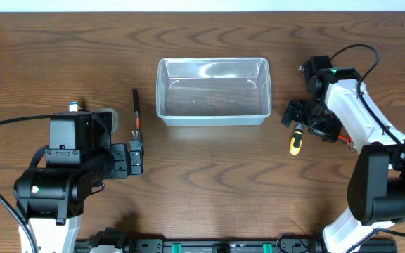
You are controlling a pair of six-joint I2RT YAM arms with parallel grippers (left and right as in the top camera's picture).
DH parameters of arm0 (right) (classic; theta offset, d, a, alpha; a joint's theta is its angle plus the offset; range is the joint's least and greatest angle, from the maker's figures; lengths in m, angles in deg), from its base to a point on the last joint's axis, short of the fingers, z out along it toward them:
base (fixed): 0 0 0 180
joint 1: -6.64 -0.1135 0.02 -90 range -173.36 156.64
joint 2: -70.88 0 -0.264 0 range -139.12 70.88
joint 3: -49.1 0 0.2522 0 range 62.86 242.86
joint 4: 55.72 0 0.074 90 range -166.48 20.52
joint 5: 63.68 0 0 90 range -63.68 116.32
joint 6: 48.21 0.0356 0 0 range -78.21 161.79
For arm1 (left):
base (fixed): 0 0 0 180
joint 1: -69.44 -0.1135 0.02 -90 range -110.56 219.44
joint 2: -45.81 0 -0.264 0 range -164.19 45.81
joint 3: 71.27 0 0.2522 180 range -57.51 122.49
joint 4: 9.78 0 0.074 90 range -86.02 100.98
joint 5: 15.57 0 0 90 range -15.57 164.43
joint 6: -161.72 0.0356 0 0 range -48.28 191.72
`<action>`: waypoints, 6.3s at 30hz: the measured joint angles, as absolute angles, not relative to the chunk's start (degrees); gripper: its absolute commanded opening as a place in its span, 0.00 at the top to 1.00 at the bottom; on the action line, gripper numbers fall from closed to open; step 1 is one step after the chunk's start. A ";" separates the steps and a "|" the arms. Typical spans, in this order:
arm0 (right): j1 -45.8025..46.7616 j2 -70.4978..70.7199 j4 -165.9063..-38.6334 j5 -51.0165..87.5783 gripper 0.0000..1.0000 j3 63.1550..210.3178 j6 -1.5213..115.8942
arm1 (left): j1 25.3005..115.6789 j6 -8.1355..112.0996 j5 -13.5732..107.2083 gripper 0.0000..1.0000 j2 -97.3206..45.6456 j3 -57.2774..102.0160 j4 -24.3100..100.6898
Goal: Pack container
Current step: 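Move the right gripper over the yellow-black screwdriver and lower, then close the right gripper on the yellow-black screwdriver handle, then lift the screwdriver and carry it over the clear container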
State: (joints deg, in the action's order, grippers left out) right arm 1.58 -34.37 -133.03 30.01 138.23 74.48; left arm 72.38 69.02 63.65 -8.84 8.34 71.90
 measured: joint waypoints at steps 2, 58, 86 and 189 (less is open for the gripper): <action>1.58 -34.67 -132.86 30.01 0.01 138.23 74.48 | 72.38 69.02 63.65 0.02 -8.84 8.34 71.90; 1.58 -33.73 -110.37 29.55 0.01 122.74 74.52 | 72.38 69.02 63.65 0.02 -8.84 8.34 72.41; 1.58 -33.71 -110.76 28.54 0.47 122.63 74.61 | 72.38 69.02 63.65 0.02 -8.84 8.34 72.71; -15.07 -29.36 -131.09 23.58 0.99 167.15 15.44 | 72.38 67.84 67.14 0.02 -8.84 8.34 73.13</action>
